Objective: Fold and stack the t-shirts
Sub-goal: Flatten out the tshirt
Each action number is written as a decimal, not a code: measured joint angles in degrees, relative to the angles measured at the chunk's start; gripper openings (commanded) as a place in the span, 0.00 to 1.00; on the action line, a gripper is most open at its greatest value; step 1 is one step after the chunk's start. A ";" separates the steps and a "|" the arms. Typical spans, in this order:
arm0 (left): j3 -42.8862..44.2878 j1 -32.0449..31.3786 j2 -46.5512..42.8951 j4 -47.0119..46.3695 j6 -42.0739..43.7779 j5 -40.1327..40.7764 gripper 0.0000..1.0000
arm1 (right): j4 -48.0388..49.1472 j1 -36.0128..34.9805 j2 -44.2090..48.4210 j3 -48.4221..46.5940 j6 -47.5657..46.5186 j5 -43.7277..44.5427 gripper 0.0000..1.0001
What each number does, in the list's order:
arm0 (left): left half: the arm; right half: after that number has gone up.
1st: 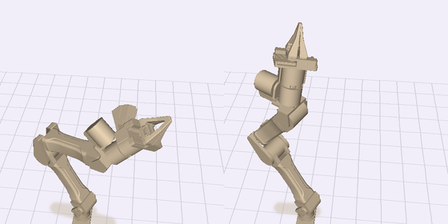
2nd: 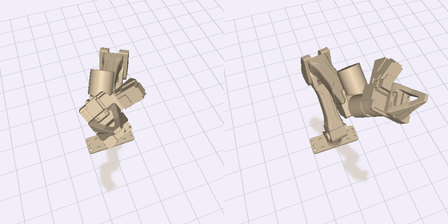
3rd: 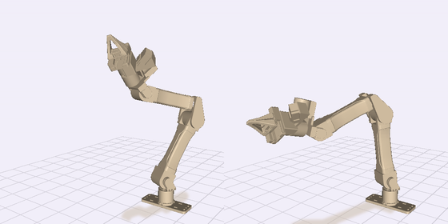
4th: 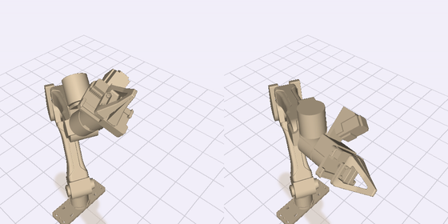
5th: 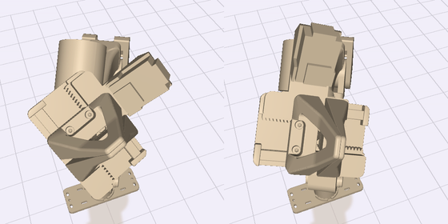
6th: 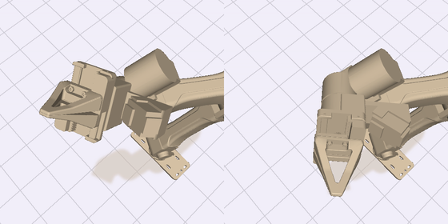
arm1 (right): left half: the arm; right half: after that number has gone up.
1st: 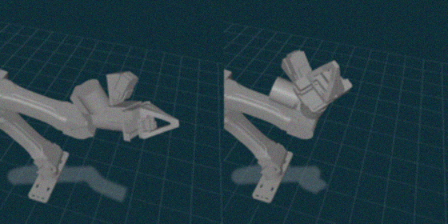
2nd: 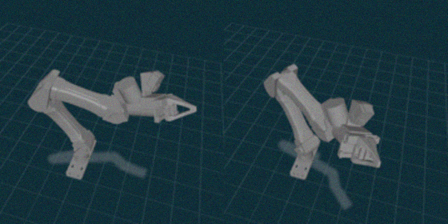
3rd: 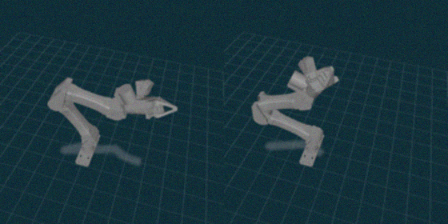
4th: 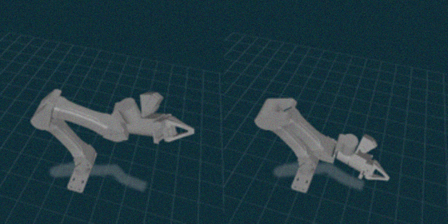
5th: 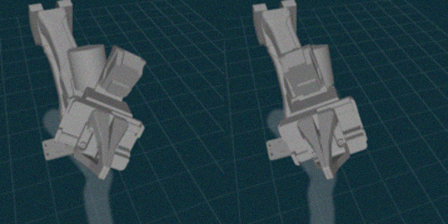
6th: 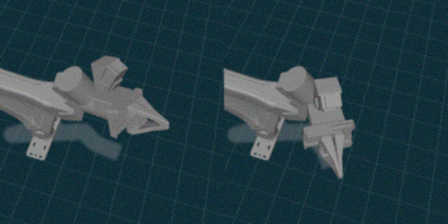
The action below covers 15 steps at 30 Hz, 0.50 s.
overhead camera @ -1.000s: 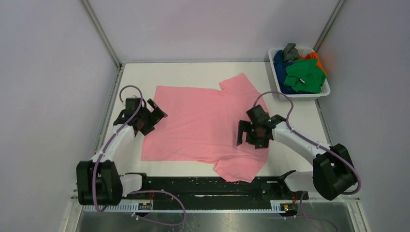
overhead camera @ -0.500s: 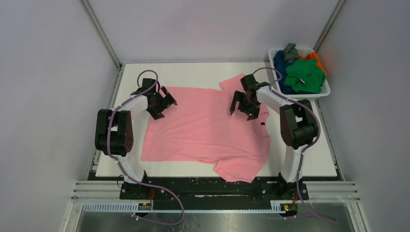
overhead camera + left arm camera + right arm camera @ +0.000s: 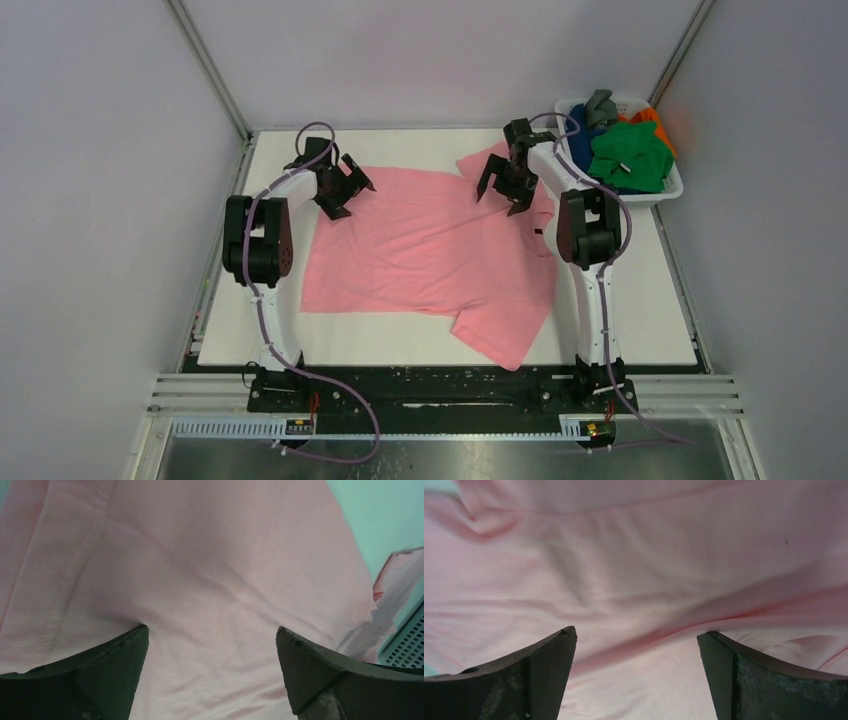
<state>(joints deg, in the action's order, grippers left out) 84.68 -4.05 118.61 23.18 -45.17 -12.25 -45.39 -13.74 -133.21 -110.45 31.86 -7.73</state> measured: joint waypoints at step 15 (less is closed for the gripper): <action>-2.12 -2.08 -8.07 1.44 -0.44 3.34 0.99 | -6.36 3.17 0.37 -7.56 -6.47 1.09 0.99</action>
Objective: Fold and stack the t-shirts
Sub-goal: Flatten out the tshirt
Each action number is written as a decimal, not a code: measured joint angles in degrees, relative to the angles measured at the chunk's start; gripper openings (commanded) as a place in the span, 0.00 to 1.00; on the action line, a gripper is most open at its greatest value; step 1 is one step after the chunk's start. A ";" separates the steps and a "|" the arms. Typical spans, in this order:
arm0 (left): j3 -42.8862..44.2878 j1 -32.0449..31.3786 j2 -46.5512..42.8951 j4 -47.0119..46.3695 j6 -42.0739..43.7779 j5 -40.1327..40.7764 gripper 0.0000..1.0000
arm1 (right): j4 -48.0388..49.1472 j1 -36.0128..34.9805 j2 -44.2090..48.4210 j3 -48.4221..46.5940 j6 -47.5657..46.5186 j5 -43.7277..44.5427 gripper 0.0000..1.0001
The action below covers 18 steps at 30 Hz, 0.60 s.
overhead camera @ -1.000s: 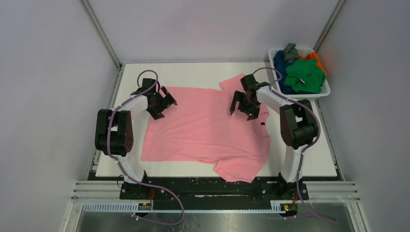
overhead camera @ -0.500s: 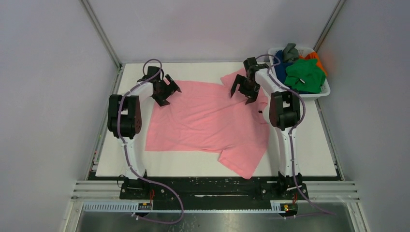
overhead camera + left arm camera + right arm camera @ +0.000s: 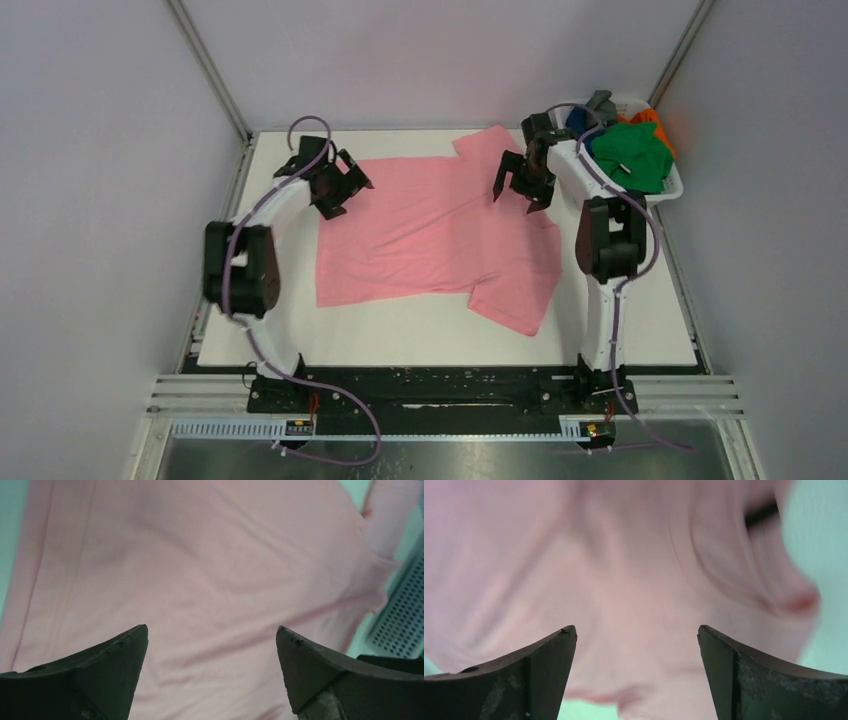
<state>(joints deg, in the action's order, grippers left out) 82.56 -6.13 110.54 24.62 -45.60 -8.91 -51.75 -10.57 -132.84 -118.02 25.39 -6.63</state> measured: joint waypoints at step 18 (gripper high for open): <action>-53.64 -1.31 -59.98 12.94 -6.10 17.92 0.89 | 27.82 -4.04 76.17 82.58 8.46 9.18 0.99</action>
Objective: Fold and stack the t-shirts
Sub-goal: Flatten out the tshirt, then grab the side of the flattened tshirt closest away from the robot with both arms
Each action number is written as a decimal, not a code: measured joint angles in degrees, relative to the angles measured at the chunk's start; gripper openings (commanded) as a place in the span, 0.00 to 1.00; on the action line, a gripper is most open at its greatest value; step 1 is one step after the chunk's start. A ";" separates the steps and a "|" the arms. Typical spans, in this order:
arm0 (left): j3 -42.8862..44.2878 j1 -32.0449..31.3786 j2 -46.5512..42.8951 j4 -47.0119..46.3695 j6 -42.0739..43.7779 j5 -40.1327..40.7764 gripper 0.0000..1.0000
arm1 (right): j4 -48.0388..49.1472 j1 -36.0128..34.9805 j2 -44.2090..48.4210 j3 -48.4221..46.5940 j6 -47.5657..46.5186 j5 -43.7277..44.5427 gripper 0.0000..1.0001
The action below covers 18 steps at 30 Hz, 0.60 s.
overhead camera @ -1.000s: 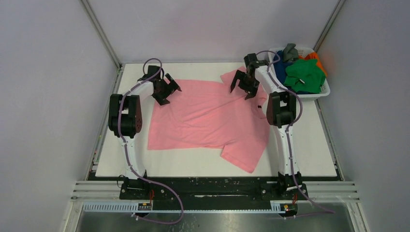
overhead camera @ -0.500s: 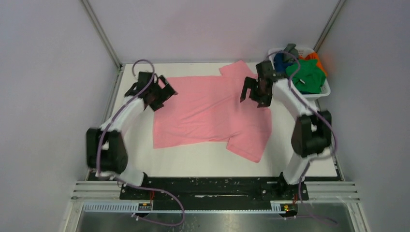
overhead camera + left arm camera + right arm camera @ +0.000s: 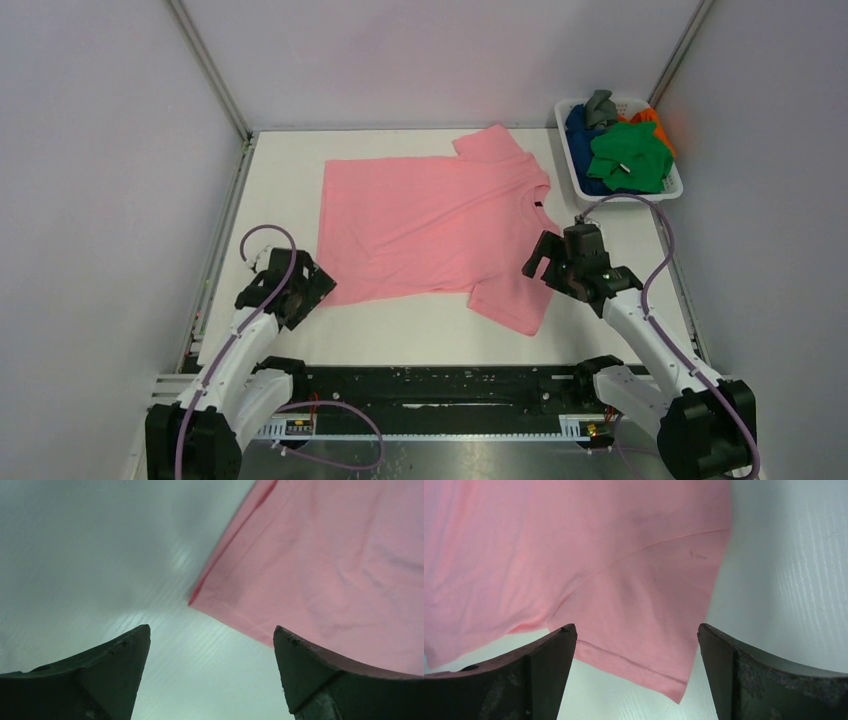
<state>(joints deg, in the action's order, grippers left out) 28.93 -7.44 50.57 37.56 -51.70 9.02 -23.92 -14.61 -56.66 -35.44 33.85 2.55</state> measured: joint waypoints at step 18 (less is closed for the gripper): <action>-4.17 0.00 10.97 -15.76 -4.17 3.30 0.32 | 3.74 0.00 1.36 0.83 1.22 -0.31 1.00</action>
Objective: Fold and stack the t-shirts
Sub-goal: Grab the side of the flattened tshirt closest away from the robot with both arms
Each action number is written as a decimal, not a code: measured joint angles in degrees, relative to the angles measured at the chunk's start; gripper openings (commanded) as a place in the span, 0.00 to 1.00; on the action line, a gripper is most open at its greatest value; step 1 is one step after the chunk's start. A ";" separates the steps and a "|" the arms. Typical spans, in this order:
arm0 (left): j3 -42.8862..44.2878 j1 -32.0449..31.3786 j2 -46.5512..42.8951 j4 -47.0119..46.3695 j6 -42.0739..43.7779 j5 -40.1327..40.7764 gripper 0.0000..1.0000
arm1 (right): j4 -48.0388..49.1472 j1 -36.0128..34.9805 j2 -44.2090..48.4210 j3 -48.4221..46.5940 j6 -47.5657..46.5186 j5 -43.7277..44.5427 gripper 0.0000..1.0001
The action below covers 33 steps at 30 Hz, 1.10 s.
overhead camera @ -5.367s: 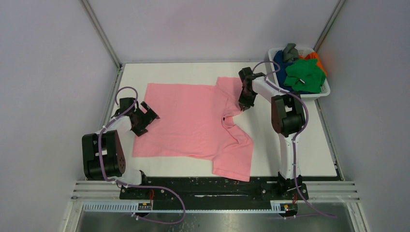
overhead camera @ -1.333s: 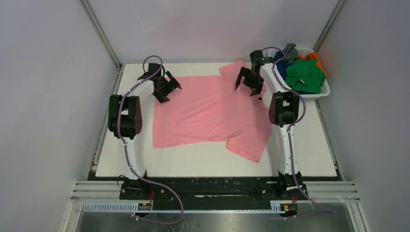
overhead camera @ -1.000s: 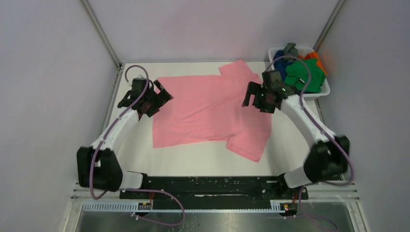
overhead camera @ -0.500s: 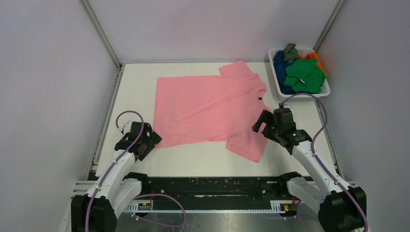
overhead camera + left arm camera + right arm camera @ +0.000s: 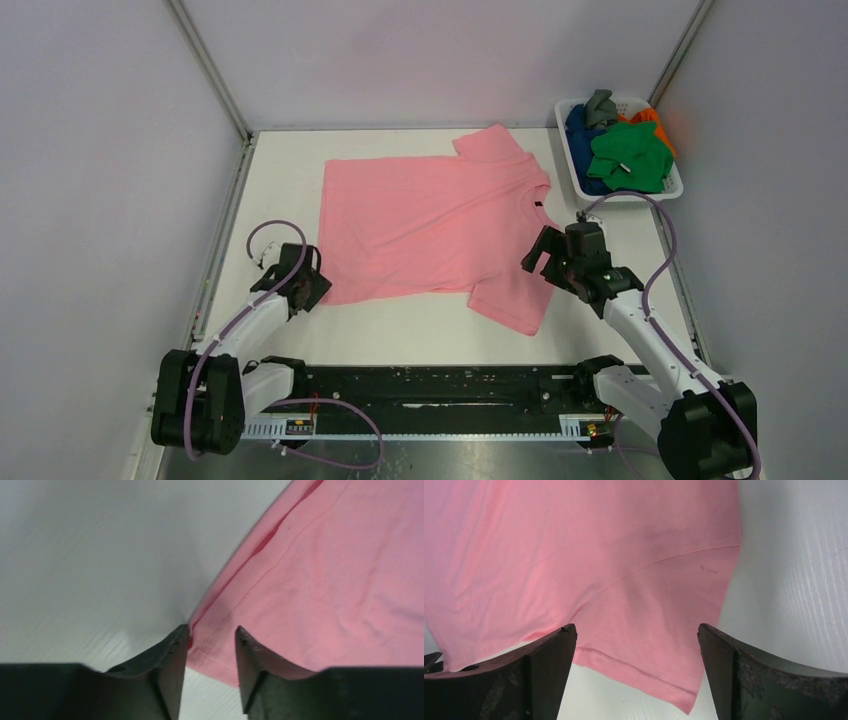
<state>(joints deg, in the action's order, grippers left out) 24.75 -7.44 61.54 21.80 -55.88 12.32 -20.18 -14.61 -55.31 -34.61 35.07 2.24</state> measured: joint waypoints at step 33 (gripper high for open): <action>6.56 -5.42 7.15 9.75 0.87 1.36 0.07 | -1.18 0.00 -7.28 -1.01 -0.57 1.42 0.99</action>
<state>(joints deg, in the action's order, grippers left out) 31.31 -12.86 68.69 31.55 -55.00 13.67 -21.37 -14.61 -62.59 -35.62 34.50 3.66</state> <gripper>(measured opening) 0.255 0.993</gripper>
